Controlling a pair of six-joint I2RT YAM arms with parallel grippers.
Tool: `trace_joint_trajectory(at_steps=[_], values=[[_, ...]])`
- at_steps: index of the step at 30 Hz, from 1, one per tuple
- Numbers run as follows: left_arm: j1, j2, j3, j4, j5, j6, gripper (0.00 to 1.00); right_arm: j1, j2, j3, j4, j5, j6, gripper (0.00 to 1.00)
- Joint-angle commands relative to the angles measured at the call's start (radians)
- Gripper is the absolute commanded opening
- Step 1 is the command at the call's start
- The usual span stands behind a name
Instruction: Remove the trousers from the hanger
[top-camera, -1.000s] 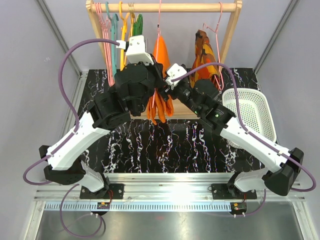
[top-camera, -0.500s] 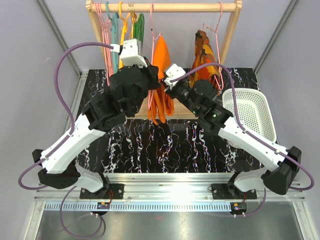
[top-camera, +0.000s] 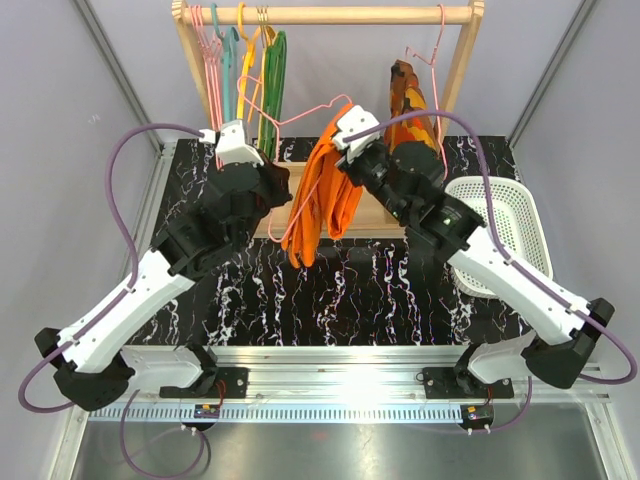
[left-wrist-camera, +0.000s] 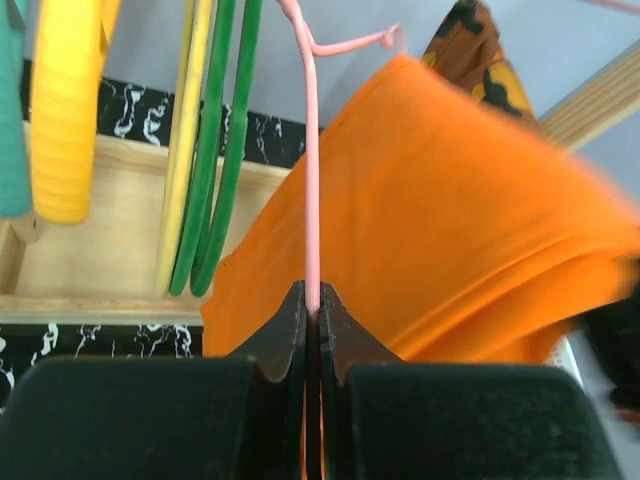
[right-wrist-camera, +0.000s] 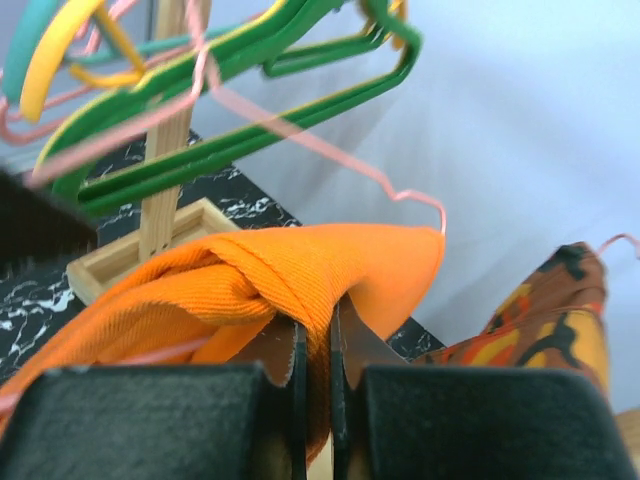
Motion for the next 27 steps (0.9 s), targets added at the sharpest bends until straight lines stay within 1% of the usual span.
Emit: trace_joint_trajectory(at_steps=[1, 4, 6, 8, 11, 13, 14, 17, 18, 21, 24, 27], values=[[0.008, -0.038, -0.055, 0.089, 0.042, -0.026, 0.0, 0.0, -0.042, 0.199, 0.125, 0.061, 0.008, 0.0], [0.008, -0.051, -0.096, 0.092, 0.062, -0.023, 0.0, 0.0, -0.024, 0.297, 0.097, 0.078, 0.005, 0.0], [0.008, -0.071, -0.139, 0.103, 0.076, -0.018, 0.0, 0.0, -0.006, 0.386, 0.022, 0.094, -0.005, 0.0], [0.007, -0.098, -0.178, 0.126, 0.098, -0.001, 0.0, 0.0, 0.007, 0.448, -0.007, 0.113, -0.019, 0.0], [0.006, -0.118, -0.228, 0.147, 0.115, 0.026, 0.0, 0.0, 0.031, 0.593, -0.04, 0.173, -0.045, 0.0], [0.005, -0.136, -0.25, 0.158, 0.125, 0.037, 0.0, 0.0, 0.053, 0.656, -0.063, 0.209, -0.065, 0.0], [0.005, -0.141, -0.271, 0.161, 0.131, 0.049, 0.0, 0.0, 0.06, 0.723, -0.073, 0.222, -0.073, 0.0], [0.006, -0.153, -0.29, 0.154, 0.137, 0.062, 0.0, -0.001, 0.091, 0.813, -0.103, 0.28, -0.113, 0.0], [0.005, -0.153, -0.291, 0.144, 0.14, 0.065, 0.0, 0.0, 0.097, 0.853, -0.098, 0.321, -0.125, 0.0], [0.005, -0.17, -0.313, 0.14, 0.148, 0.079, 0.0, 0.0, 0.076, 0.879, -0.072, 0.383, -0.174, 0.0], [0.005, -0.178, -0.325, 0.129, 0.134, 0.094, 0.0, 0.0, 0.036, 0.893, -0.072, 0.395, -0.183, 0.0], [0.003, -0.175, -0.321, 0.103, 0.128, 0.106, 0.0, 0.0, 0.017, 0.923, -0.09, 0.438, -0.247, 0.0]])
